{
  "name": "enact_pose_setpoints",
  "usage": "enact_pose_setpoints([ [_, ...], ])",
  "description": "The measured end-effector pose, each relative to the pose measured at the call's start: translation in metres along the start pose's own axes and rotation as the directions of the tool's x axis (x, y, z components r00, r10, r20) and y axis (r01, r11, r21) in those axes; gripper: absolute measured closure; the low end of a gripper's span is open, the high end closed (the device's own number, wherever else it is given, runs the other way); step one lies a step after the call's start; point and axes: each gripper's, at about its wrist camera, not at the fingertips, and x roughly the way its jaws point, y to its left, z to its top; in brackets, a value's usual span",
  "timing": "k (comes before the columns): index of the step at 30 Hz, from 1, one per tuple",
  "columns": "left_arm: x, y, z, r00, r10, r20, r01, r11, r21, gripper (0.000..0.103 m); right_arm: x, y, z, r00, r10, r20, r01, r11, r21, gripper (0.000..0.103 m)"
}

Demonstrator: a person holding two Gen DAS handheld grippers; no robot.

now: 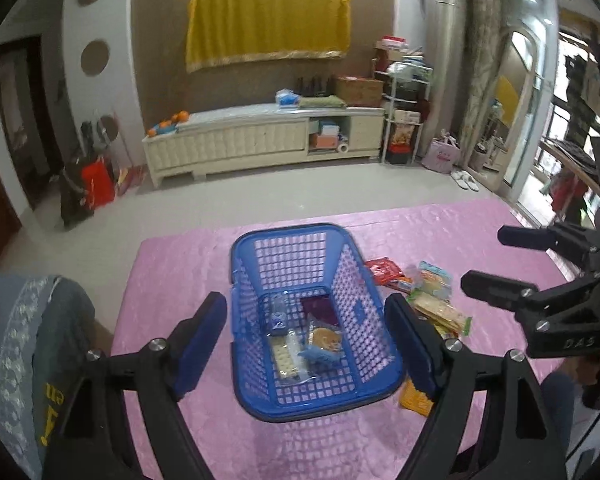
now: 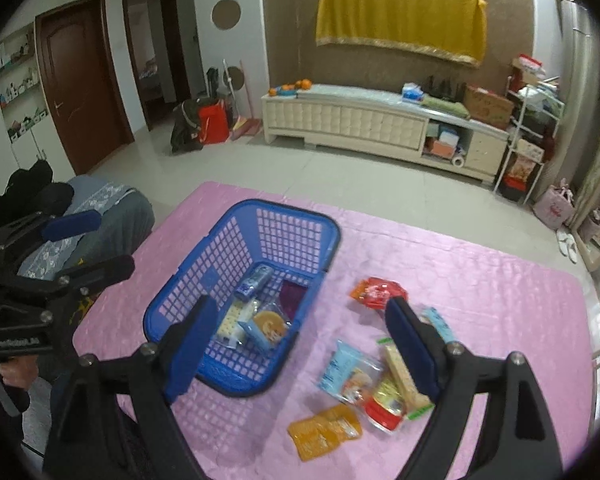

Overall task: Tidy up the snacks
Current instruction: 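Withdraw both tools from the basket toward the remaining snacks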

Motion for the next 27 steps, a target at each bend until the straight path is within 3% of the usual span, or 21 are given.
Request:
enact_pose_setpoints([
  [8, 0.005, -0.059, 0.0, 0.996, -0.088, -0.034, 0.091, 0.992, 0.083, 0.02, -0.032, -0.032, -0.023, 0.997, -0.073, 0.008, 0.072, 0.997, 0.032, 0.015],
  [11, 0.015, -0.077, -0.003, 0.995, -0.082, -0.059, 0.088, 0.991, 0.105, 0.02, -0.04, -0.045, -0.035, 0.997, -0.083, 0.005, 0.083, 0.996, 0.045, 0.015],
  [18, 0.033, -0.115, -0.019, 0.982, -0.142, -0.122, 0.16, 0.975, 0.153, 0.02, -0.053, -0.074, -0.063, 0.993, -0.12, -0.002, 0.12, 0.991, 0.064, 0.015],
  [27, 0.067, -0.165, -0.064, 0.961, -0.148, -0.233, 0.218, 0.925, 0.312, 0.02, -0.034, -0.103, -0.123, 0.99, -0.118, -0.082, 0.126, 0.987, 0.102, 0.015],
])
